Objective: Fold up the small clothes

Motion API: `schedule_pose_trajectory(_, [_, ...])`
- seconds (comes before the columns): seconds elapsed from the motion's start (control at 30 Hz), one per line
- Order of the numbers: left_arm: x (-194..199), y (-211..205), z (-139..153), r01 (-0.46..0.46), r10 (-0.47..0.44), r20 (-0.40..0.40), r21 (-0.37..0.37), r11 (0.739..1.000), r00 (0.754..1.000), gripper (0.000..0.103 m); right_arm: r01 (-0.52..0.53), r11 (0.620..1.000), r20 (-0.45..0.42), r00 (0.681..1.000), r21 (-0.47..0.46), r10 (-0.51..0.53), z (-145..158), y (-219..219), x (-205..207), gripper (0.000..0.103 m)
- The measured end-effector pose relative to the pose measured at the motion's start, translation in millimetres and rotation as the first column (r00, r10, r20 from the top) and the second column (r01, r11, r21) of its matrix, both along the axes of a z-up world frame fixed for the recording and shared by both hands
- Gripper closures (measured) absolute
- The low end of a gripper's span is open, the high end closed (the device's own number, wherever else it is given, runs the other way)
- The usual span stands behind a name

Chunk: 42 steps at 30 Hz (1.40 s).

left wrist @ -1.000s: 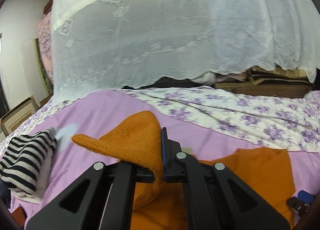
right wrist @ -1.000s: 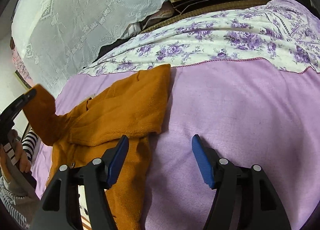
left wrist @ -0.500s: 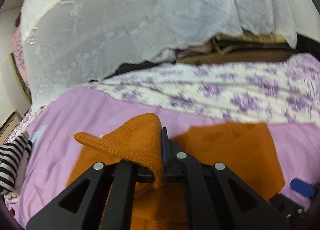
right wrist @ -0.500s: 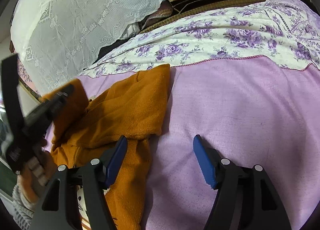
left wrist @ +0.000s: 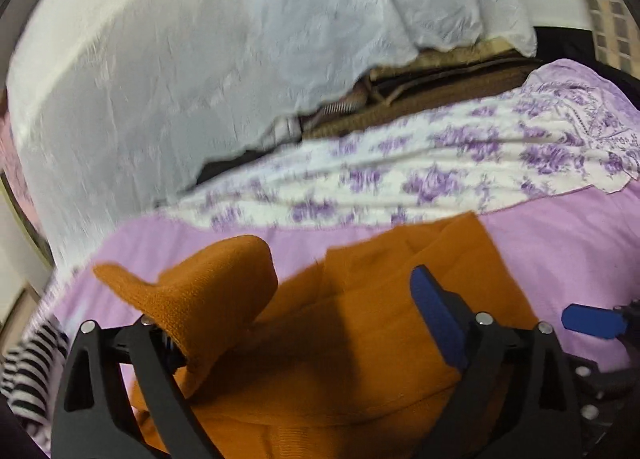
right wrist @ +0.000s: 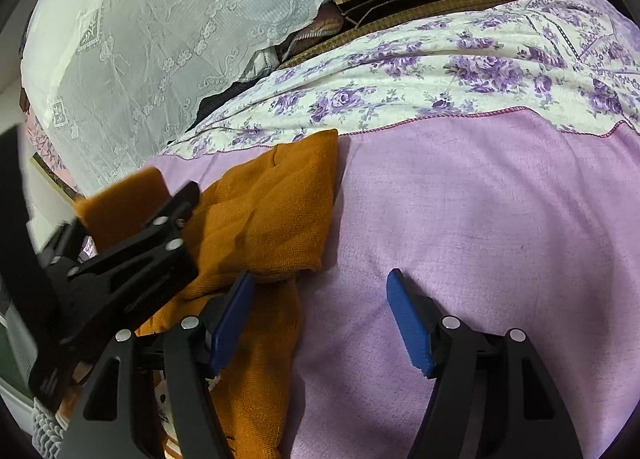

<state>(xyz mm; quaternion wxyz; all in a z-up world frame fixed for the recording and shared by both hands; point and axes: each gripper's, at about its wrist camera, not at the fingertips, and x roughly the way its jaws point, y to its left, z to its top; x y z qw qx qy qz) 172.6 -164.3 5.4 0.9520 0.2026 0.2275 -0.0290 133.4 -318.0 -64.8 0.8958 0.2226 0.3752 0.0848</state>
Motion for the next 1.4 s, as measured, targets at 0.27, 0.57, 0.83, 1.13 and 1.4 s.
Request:
schedule_pose_trajectory(0.27, [16.2,1.2,-9.5,0.033,-0.021,-0.166,0.069,0.997,0.986,0.005,0.006,0.999,0.007,1.0,-0.032,-0.006,1.6,2.1,-3.6,0.034])
schedule_pose_trajectory(0.57, [0.3,53.8,-5.0,-0.035,0.037,-0.101,0.026,0.999,0.994,0.005,0.016,1.0,0.006,1.0,0.008,-0.016,-0.2,-2.2,-5.1,0.034])
schedule_pose_trajectory(0.83, [-44.2,107.3,-15.4,0.052,-0.041,-0.12,0.092,0.994,0.992,0.005,0.028,0.999,0.034,0.999,0.043,-0.03,4.3,-7.6,-8.0,0.035])
schedule_pose_trajectory(1.13, [-11.1,216.3,-16.9,-0.285,0.261,-0.183,-0.124,0.95,0.948,0.005,-0.016,0.998,0.143,0.989,-0.053,0.023,50.9,46.9,-19.3,0.035])
schedule_pose_trajectory(1.4, [0.2,226.4,-47.9,-0.292,0.242,-0.293,-0.142,0.946,0.925,0.004,-0.134,0.968,0.073,0.986,-0.212,0.152,64.1,160.3,31.5,0.035])
